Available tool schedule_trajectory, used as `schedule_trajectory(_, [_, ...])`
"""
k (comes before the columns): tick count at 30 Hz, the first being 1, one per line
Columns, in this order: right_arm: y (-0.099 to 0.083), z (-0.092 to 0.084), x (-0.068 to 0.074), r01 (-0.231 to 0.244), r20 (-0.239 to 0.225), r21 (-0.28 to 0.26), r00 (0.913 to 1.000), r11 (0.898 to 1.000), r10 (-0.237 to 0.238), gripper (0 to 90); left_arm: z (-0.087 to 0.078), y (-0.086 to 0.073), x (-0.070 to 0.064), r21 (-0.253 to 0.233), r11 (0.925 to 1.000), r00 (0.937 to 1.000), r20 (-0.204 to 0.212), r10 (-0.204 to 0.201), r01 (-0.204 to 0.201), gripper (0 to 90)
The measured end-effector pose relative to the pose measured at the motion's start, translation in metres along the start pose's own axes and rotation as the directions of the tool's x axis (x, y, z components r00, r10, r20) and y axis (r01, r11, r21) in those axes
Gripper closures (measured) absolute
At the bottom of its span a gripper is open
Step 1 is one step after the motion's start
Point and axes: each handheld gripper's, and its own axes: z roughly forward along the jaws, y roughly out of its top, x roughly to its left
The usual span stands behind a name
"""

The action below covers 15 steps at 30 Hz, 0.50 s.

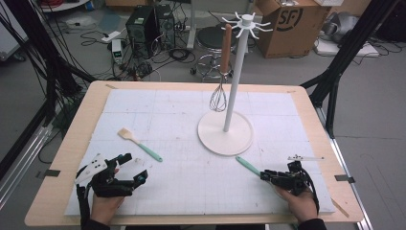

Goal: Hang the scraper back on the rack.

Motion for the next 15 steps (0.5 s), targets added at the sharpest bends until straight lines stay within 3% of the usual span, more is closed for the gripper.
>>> schedule_trajectory(15, [-0.0002, 0.0041, 0.0057, 0.128, 0.043, 0.021, 0.9907, 0.992, -0.129, 67.8, 0.0035, 0.0003, -0.0018, 0.005, 1.0000, 0.9999, 0.009, 0.006, -0.006, 1.7])
